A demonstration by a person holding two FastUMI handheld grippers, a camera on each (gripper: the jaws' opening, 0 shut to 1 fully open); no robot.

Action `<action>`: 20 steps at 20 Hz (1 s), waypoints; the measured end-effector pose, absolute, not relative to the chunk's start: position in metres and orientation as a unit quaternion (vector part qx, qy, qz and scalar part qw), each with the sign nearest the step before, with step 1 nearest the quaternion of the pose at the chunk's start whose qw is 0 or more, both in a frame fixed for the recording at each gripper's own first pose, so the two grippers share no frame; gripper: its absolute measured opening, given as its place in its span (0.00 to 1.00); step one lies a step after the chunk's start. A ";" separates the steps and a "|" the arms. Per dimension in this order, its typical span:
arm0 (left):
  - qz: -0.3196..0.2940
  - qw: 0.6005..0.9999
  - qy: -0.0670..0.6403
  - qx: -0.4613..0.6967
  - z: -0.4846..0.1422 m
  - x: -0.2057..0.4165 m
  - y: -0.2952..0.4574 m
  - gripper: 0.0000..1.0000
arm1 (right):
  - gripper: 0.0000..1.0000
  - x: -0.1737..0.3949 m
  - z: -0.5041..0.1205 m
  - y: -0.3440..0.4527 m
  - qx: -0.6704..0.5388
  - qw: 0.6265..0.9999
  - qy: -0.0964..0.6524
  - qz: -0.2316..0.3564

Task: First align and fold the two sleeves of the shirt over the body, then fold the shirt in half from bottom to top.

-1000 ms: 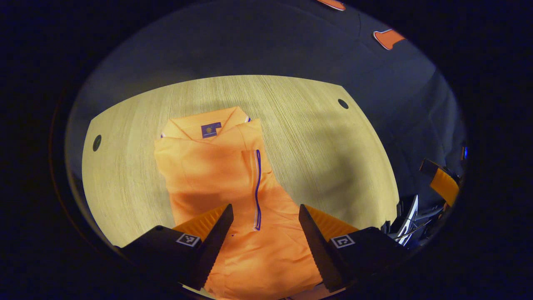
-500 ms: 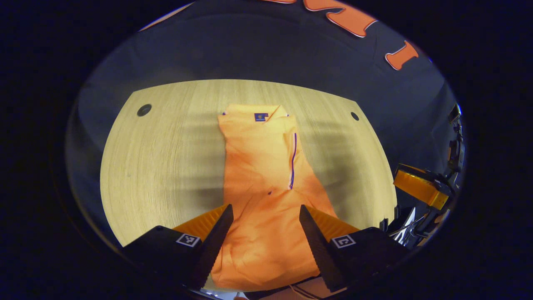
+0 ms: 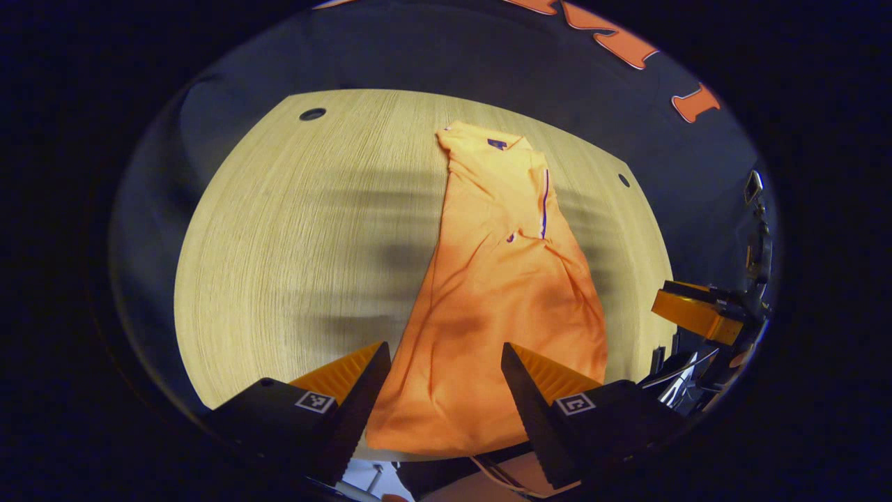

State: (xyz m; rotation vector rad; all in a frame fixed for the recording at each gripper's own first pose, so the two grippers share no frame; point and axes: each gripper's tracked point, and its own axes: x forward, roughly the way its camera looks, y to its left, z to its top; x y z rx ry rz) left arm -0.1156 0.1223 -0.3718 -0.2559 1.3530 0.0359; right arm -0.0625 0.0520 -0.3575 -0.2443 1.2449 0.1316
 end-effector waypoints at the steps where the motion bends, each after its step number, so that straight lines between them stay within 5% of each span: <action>1: 0.020 0.769 0.627 -0.118 -0.373 -0.124 0.124 0.99 | 0.99 -0.070 -0.362 0.051 -0.118 0.799 0.587 0.059; 12: 0.011 0.727 0.682 -0.076 -0.398 -0.229 0.109 0.99 | 0.99 -0.173 -0.401 0.021 -0.141 0.730 0.668 0.029; 20: 0.057 0.700 0.711 -0.031 -0.436 -0.279 0.116 0.99 | 0.99 -0.225 -0.434 -0.021 -0.168 0.689 0.704 -0.025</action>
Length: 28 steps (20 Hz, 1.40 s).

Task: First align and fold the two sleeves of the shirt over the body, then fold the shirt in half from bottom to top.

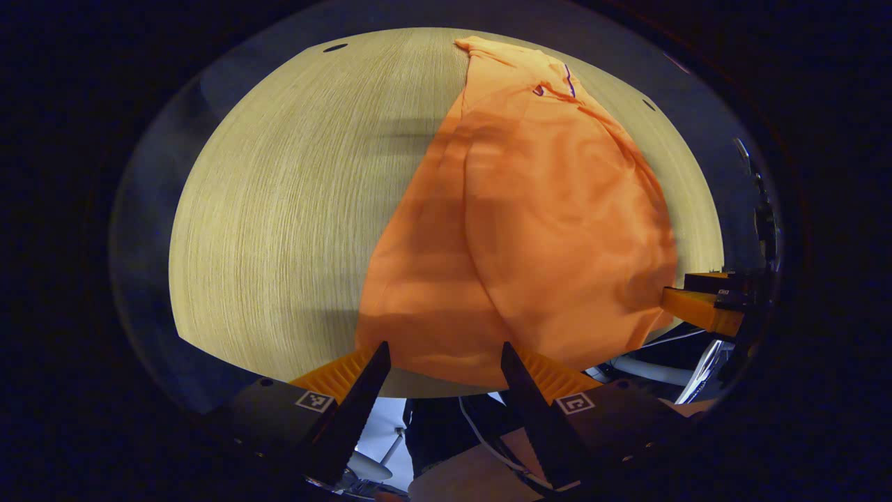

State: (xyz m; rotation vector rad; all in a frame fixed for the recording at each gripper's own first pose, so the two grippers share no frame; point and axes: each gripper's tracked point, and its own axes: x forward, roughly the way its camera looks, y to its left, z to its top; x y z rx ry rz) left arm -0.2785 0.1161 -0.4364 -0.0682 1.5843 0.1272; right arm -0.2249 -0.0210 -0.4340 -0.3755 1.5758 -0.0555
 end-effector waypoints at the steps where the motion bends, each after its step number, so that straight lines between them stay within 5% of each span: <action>1: 0.062 0.696 0.716 -0.016 -0.439 -0.282 0.119 0.99 | 0.99 -0.226 -0.437 -0.024 -0.170 0.686 0.707 -0.028; 9: 0.072 0.700 0.711 0.007 -0.443 -0.276 0.122 0.97 | 0.99 -0.231 -0.444 -0.027 -0.181 0.676 0.713 -0.030; 12: 0.105 0.679 0.726 -0.023 -0.445 -0.286 0.117 0.93 | 0.80 -0.235 -0.445 -0.022 -0.181 0.673 0.717 -0.025; 14: 0.113 0.668 0.735 -0.035 -0.443 -0.286 0.113 0.73 | 0.63 -0.237 -0.445 -0.018 -0.176 0.675 0.716 -0.013; 17: 0.090 0.678 0.729 -0.034 -0.447 -0.277 0.109 0.19 | 0.09 -0.245 -0.448 -0.013 -0.151 0.675 0.722 -0.019; 18: 0.075 0.686 0.723 -0.028 -0.448 -0.271 0.108 0.08 | 0.08 -0.245 -0.448 -0.008 -0.150 0.676 0.721 -0.009; 20: 0.058 0.701 0.710 -0.029 -0.448 -0.261 0.107 0.01 | 0.08 -0.241 -0.448 0.002 -0.143 0.679 0.720 0.008; 21: 0.058 0.699 0.712 -0.032 -0.447 -0.257 0.107 0.01 | 0.01 -0.248 -0.448 0.000 -0.147 0.677 0.721 0.014; 28: 0.037 0.749 0.660 -0.047 -0.398 -0.190 0.094 0.01 | 0.00 -0.213 -0.408 0.019 -0.130 0.706 0.695 0.036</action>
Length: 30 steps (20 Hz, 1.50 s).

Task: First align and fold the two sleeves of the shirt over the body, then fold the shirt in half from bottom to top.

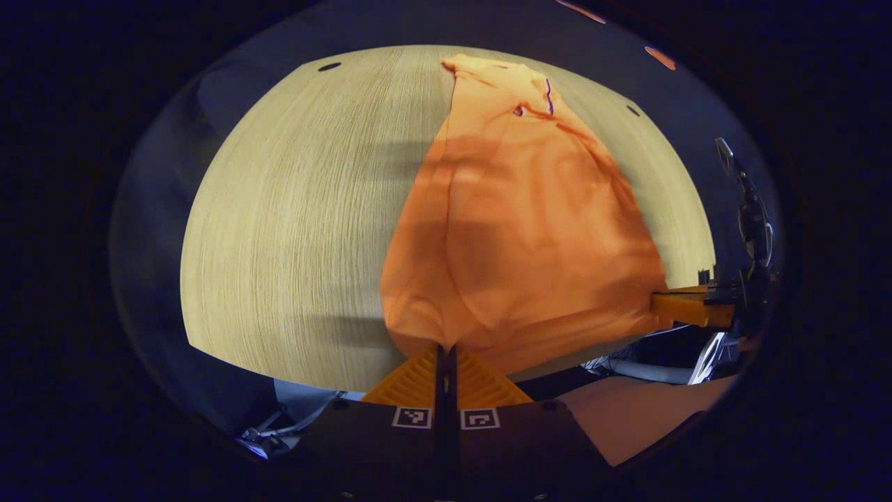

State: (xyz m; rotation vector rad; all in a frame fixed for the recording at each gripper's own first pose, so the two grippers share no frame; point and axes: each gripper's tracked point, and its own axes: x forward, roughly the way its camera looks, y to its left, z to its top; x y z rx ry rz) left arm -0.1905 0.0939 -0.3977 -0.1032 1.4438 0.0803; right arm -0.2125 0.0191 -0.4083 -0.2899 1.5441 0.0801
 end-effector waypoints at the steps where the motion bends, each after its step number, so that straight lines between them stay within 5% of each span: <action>1: 0.035 0.757 0.650 -0.054 -0.395 -0.157 0.091 0.00 | 0.00 -0.202 -0.399 0.022 -0.129 0.715 0.686 0.039; 20: 0.005 0.891 0.453 -0.015 -0.274 0.110 0.118 0.01 | 0.00 0.035 -0.282 0.080 -0.111 0.837 0.531 0.065; 30: 0.006 0.908 0.419 0.030 -0.297 0.281 0.147 0.00 | 0.00 0.169 -0.317 0.078 -0.110 0.849 0.514 0.045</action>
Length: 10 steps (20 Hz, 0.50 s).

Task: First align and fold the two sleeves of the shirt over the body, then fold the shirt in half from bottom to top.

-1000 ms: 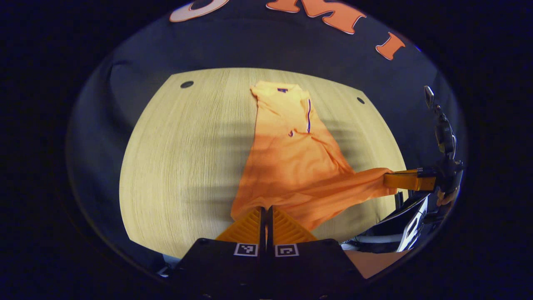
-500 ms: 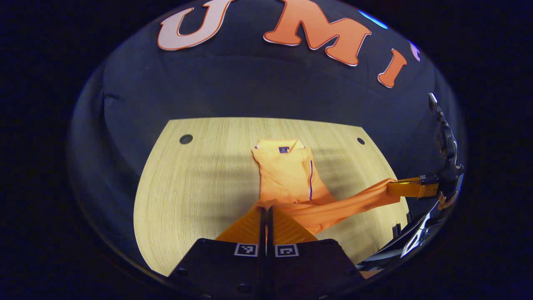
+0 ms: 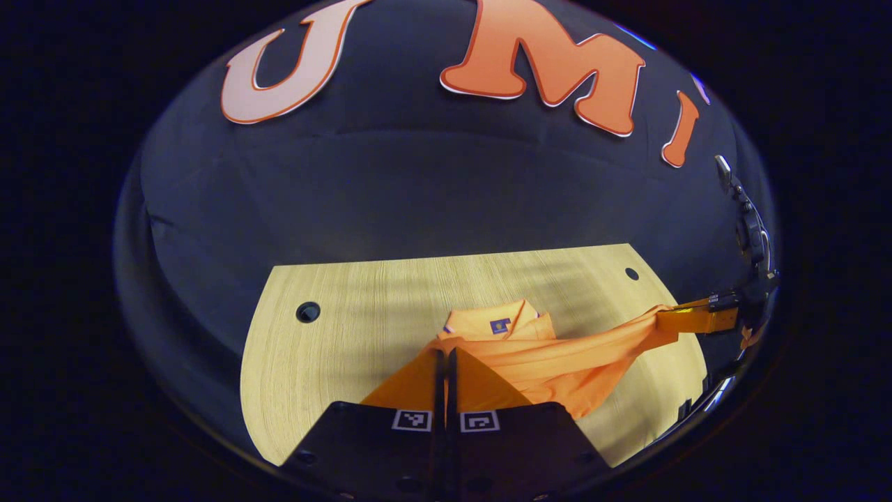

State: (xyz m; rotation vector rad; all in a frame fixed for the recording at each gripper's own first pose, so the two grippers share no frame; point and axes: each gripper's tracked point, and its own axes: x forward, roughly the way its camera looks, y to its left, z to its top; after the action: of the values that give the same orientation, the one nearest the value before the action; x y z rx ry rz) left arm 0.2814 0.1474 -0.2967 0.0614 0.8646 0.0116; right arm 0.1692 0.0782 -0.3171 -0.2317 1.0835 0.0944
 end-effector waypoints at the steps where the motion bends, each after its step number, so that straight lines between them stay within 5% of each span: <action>1: 0.008 0.906 0.421 0.038 -0.309 0.297 0.152 0.00 | 0.00 0.179 -0.327 0.074 -0.108 0.847 0.519 0.039; 10: 0.046 0.859 0.509 0.021 -0.458 0.326 0.181 0.00 | 0.00 0.242 -0.444 0.048 -0.102 0.830 0.548 0.007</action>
State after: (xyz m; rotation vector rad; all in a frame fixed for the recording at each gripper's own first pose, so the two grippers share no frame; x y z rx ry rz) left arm 0.3261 0.1812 -0.4576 0.0435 1.0697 0.0974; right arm 0.2423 0.0477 -0.4441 -0.2168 1.1636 0.0155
